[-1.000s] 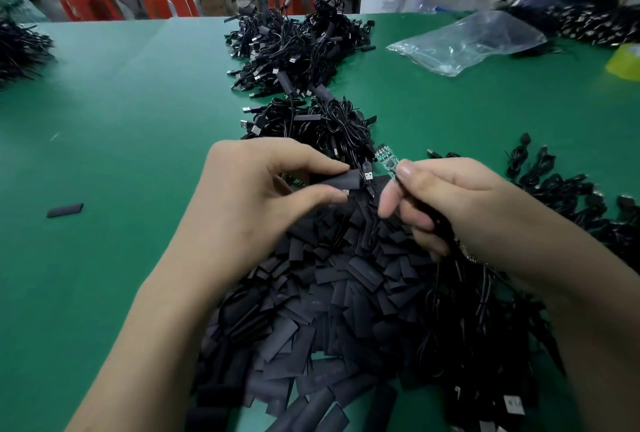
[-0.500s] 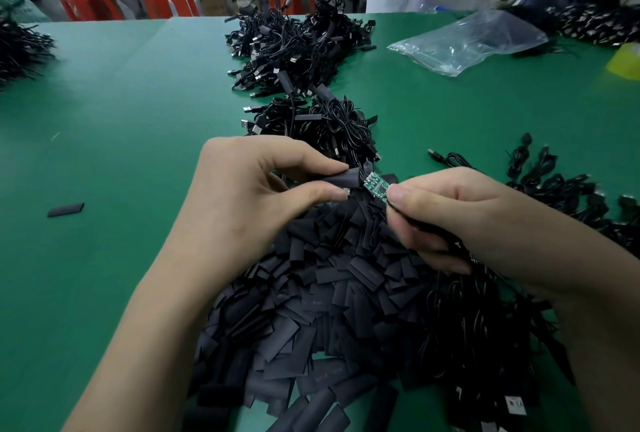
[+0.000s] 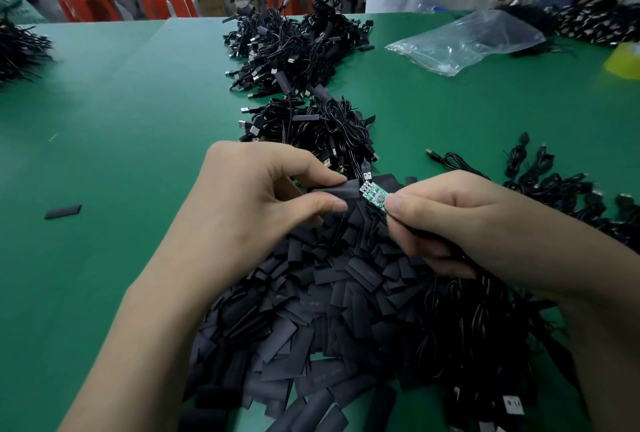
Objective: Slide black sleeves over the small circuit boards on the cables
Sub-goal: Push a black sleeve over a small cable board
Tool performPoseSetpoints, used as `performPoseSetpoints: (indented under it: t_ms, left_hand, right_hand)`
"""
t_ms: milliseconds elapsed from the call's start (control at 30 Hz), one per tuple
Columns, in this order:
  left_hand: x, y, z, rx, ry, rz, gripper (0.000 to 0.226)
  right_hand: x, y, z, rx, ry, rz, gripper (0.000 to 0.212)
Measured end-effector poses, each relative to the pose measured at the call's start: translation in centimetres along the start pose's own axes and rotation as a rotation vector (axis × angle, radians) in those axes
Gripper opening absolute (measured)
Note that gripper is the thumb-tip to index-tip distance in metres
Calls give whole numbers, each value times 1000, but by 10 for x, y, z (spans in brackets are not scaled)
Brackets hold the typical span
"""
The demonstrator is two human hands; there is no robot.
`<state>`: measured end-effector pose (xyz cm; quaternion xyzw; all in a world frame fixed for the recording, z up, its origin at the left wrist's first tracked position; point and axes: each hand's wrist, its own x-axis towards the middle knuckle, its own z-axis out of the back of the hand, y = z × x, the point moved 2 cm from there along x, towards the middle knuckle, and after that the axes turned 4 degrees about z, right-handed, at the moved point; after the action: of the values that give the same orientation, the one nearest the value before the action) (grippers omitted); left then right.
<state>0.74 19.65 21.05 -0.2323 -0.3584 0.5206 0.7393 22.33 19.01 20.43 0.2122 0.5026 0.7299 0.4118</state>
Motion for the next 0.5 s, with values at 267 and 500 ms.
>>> performPoseSetpoints:
  t_ms: [267, 500]
  left_hand:
    - [-1, -3, -1, 30, 14, -1, 18]
    - [-2, -1, -1, -112, 38, -20, 18]
  right_hand:
    - [-1, -2, 1, 42, 35, -40, 46]
    - [-3, -1, 6, 96, 40, -40, 47]
